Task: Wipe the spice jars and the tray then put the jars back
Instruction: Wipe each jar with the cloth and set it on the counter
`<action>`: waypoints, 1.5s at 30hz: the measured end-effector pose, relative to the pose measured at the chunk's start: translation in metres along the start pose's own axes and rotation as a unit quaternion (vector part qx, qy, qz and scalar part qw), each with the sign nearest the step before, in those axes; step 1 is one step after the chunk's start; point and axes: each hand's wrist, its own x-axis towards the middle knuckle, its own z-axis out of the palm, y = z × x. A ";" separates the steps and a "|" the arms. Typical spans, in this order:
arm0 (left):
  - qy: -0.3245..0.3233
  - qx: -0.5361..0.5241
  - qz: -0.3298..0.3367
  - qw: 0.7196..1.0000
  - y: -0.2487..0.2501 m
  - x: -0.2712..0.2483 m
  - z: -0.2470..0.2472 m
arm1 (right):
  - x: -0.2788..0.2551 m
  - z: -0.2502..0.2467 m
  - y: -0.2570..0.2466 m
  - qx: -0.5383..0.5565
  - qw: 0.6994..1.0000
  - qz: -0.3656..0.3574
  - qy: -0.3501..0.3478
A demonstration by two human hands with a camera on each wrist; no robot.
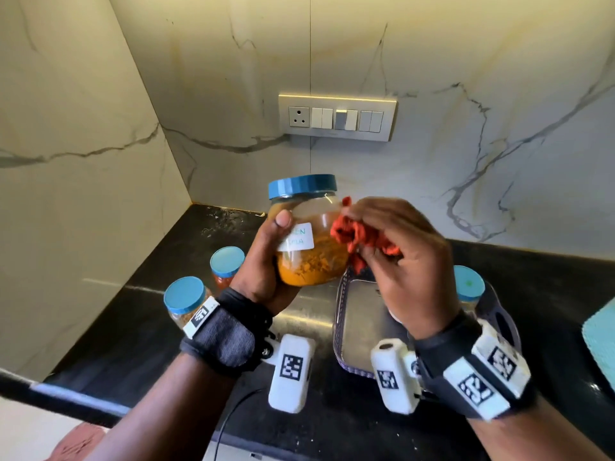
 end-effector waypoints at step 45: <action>0.082 0.104 0.050 0.990 -0.075 0.027 0.121 | -0.020 -0.117 0.050 -0.038 0.999 -0.029 -0.001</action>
